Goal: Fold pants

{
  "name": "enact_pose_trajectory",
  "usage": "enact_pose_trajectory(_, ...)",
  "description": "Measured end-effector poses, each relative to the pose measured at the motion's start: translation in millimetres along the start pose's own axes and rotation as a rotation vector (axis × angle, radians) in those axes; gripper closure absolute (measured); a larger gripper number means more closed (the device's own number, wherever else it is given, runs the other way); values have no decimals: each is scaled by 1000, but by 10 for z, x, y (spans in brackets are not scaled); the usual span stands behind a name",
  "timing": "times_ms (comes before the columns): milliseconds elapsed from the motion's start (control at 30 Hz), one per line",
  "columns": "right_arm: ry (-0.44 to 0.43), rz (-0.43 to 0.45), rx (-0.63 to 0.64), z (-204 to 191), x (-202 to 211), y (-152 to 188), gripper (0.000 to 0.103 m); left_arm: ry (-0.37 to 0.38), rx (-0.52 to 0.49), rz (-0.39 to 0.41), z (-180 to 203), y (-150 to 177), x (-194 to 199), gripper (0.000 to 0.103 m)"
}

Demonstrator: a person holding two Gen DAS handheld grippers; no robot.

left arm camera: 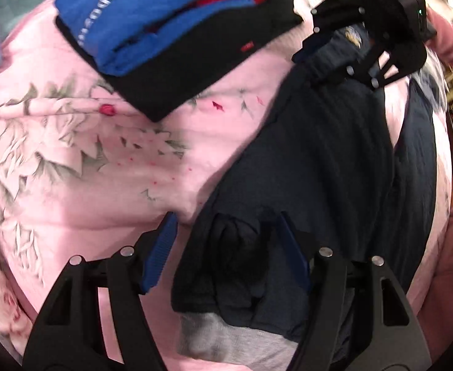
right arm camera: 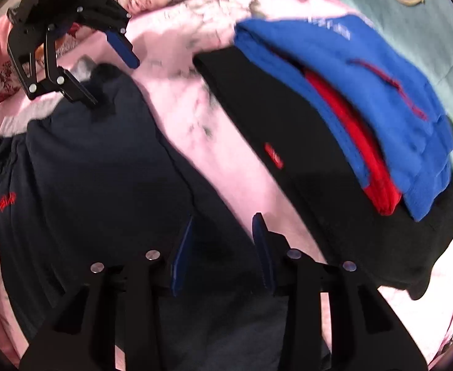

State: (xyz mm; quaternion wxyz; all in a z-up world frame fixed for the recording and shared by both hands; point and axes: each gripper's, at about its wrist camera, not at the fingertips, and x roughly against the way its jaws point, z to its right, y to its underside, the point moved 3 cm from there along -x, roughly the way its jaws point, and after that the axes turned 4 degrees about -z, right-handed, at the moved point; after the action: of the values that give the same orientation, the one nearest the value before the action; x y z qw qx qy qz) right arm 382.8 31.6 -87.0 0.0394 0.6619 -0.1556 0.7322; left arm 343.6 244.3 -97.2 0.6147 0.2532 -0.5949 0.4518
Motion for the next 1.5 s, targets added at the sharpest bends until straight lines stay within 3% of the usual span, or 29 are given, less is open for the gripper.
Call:
enact_pose_trajectory(33,-4,-16,6,12,-27,30,66,5,-10,-8,6,-5,-8,36)
enact_pose_trajectory(100,-4,-26,20,6,-44,84,77,-11,-15,-18,-16,-59,-23,46)
enact_pose_trajectory(133,-10,-23,21,1,-34,101,84,-14,-14,-25,-32,-71,-10,58)
enact_pose_trajectory(167,-13,-22,24,-10,-16,115,98,13,-8,-38,-39,-71,-1,72)
enact_pose_trajectory(200,-2,-21,33,-24,3,127,101,38,-3,-47,-47,-92,11,74)
enact_pose_trajectory(367,11,17,55,-135,237,271,102,-45,-66,-29,196,-72,69,83)
enact_pose_trajectory(600,63,93,77,-447,833,556,102,-153,-118,113,664,152,696,84)
enact_pose_trajectory(767,109,160,117,-1060,1303,670,102,-266,-202,203,1400,634,1109,85)
enact_pose_trajectory(867,110,179,162,-1535,1450,770,102,-319,-235,215,1698,1050,1127,85)
enact_pose_trajectory(1000,89,173,233,-2176,1312,1055,102,-366,-261,211,2036,1522,765,85)
enact_pose_trajectory(1133,62,156,234,-2558,814,1335,102,-386,-229,154,2094,1797,201,85)
enact_pose_trajectory(1200,49,140,206,-2588,493,1420,102,-401,-212,179,2140,1857,103,85)
enact_pose_trajectory(1333,49,144,172,-2655,353,1497,102,-375,-136,253,2168,1955,261,84)
enact_pose_trajectory(1433,36,141,156,-2655,507,1468,99,-319,-80,343,2118,2038,534,77)
enact_pose_trajectory(1500,-10,220,126,-2672,712,1412,94,-269,-7,430,1994,2112,767,69)
